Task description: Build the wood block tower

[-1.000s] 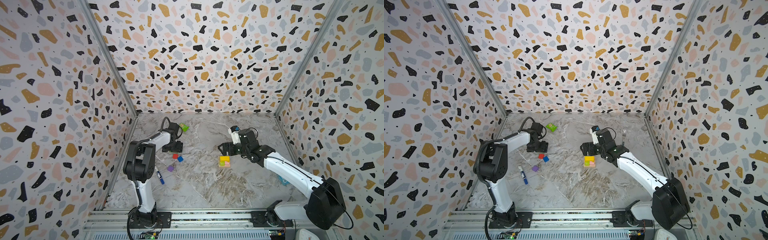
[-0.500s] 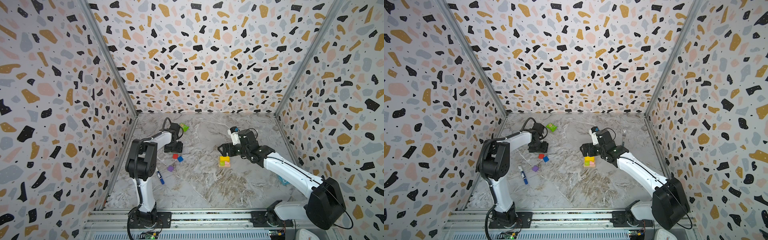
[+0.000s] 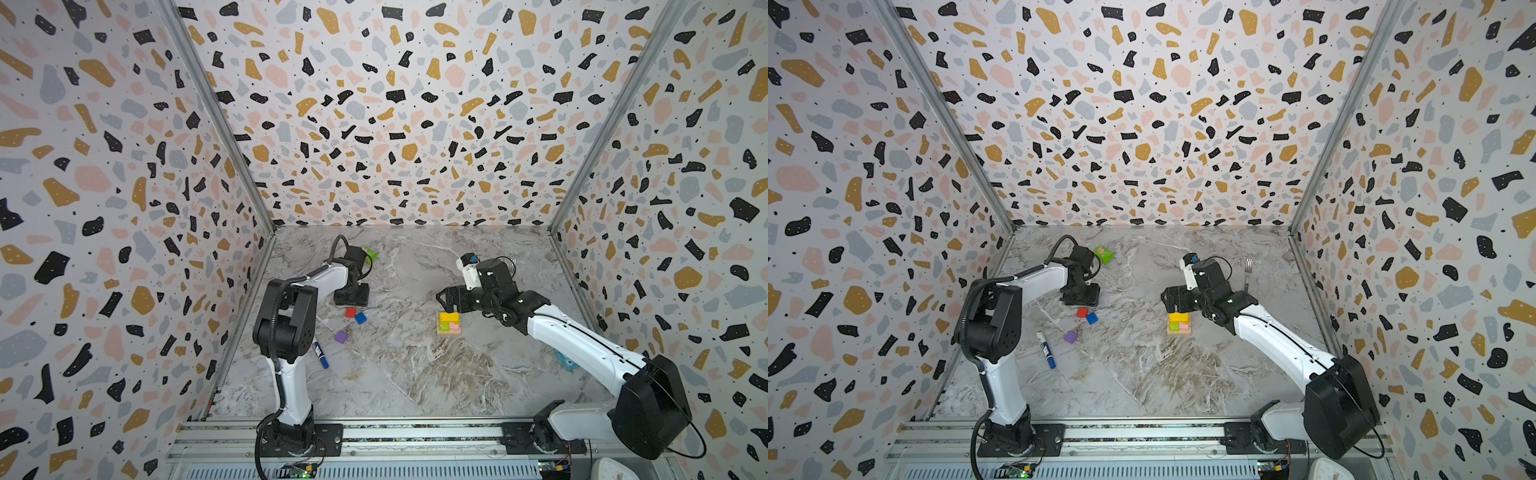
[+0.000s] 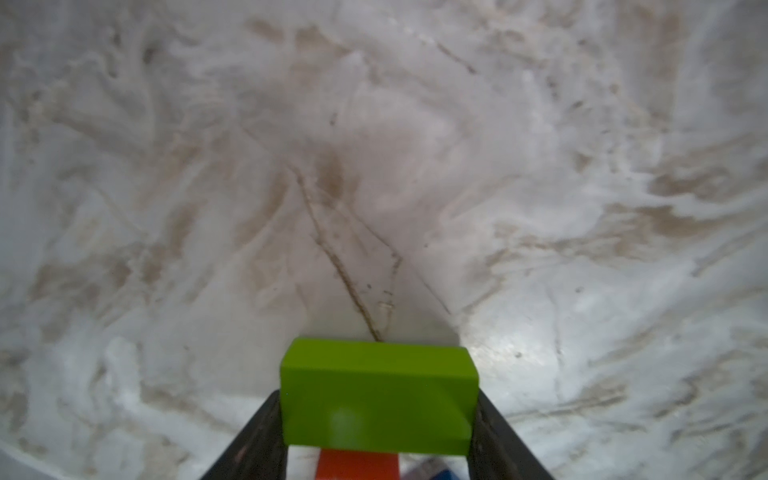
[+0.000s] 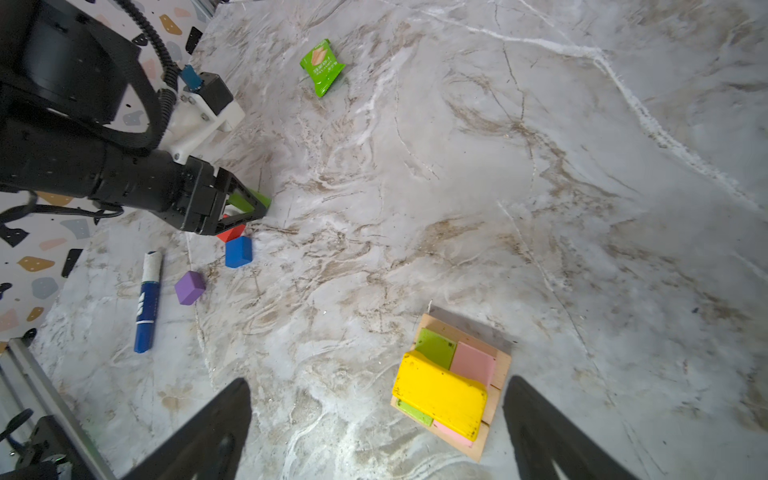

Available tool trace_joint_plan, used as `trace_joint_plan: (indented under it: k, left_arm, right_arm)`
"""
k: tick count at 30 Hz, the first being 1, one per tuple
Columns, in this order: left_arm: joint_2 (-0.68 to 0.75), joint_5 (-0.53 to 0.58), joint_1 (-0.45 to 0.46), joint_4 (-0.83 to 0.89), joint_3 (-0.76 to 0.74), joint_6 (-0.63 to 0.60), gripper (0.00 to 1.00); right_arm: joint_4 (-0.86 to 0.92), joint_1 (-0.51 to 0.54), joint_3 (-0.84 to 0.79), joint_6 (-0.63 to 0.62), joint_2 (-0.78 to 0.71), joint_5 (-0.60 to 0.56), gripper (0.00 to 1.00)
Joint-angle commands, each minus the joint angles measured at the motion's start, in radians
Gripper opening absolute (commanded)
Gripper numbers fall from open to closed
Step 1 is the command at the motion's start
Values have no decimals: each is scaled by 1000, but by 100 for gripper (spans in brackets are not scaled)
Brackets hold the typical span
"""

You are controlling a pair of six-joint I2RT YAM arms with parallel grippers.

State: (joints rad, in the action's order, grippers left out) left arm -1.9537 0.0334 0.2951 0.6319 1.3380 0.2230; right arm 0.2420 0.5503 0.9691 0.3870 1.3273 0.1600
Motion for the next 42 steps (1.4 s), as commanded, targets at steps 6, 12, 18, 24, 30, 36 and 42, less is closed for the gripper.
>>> trace_joint_plan:
  k: [6,12,18,24,30,36,42]
  left_arm:
    - [142,-32,95,10,-57,52,59]
    - [200,-28,187,-15,-105,118,59]
    - [207,-12,306,-57,-147,209,59]
    - [153,-15,420,-111,-163,257,59]
    - [99,-16,446,-134,-154,266,59]
    - [68,-16,449,-154,-158,262,63]
    - [83,-1,449,-147,-155,252,76]
  right_arm:
    - [40,-21,9,4,-55,-69,98]
    - [34,-34,-4,8,-72,-71,98]
    - [32,-41,-16,16,-75,-72,98]
    - [31,-44,-33,22,-87,-74,98]
    - [40,-46,-45,23,-99,-86,100]
    - [31,-48,-70,26,-120,-65,100]
    - [55,-44,-57,29,-121,-59,99]
